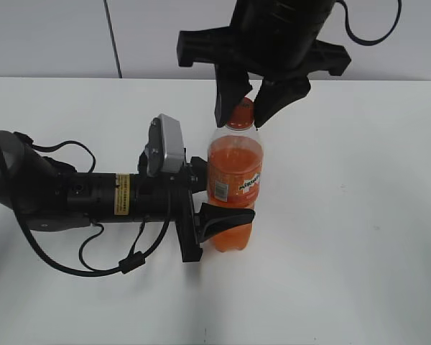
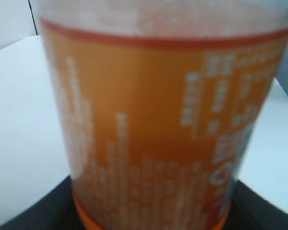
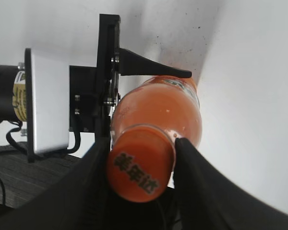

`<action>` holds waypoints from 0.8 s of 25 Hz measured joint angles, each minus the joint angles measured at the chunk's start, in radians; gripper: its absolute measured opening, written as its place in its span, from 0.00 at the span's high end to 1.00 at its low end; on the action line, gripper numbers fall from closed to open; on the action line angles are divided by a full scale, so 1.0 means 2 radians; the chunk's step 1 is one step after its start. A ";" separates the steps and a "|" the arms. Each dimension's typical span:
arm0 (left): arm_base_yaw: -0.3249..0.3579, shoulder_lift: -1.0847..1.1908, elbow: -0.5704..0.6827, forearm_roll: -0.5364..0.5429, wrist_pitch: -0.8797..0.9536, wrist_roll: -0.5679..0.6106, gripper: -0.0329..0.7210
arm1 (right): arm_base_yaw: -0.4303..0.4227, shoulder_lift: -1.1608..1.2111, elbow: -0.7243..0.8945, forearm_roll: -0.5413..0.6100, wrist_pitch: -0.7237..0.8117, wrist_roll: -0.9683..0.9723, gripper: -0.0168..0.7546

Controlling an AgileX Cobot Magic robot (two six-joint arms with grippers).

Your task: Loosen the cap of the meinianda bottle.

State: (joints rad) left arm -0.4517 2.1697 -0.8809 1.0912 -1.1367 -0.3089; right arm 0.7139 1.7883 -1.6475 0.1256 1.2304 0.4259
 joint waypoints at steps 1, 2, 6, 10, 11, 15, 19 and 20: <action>0.000 0.000 0.000 0.001 0.000 0.001 0.41 | 0.000 0.000 0.000 0.001 0.001 -0.016 0.58; 0.000 0.000 0.000 0.002 0.000 0.001 0.41 | 0.000 0.000 0.000 0.003 0.001 -0.038 0.58; 0.000 0.000 0.000 0.005 0.000 0.002 0.41 | 0.000 0.000 0.000 0.005 0.002 -0.117 0.58; 0.000 0.000 0.000 0.006 0.000 0.002 0.41 | 0.000 0.000 0.000 0.004 0.003 -0.184 0.58; 0.000 0.000 0.000 0.006 0.000 0.002 0.41 | 0.000 0.000 0.000 0.004 0.003 -0.200 0.59; 0.000 0.000 0.000 0.007 0.000 0.002 0.41 | 0.000 0.000 0.000 0.004 0.003 -0.275 0.59; 0.000 0.000 -0.001 0.008 0.000 0.002 0.41 | 0.000 0.000 0.000 0.004 0.003 -0.342 0.60; 0.000 0.000 -0.001 0.008 0.000 0.002 0.41 | 0.000 0.000 0.000 0.004 0.003 -0.359 0.60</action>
State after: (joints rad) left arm -0.4517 2.1697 -0.8828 1.1077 -1.1376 -0.3048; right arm 0.7139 1.7883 -1.6483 0.1336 1.2357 -0.2928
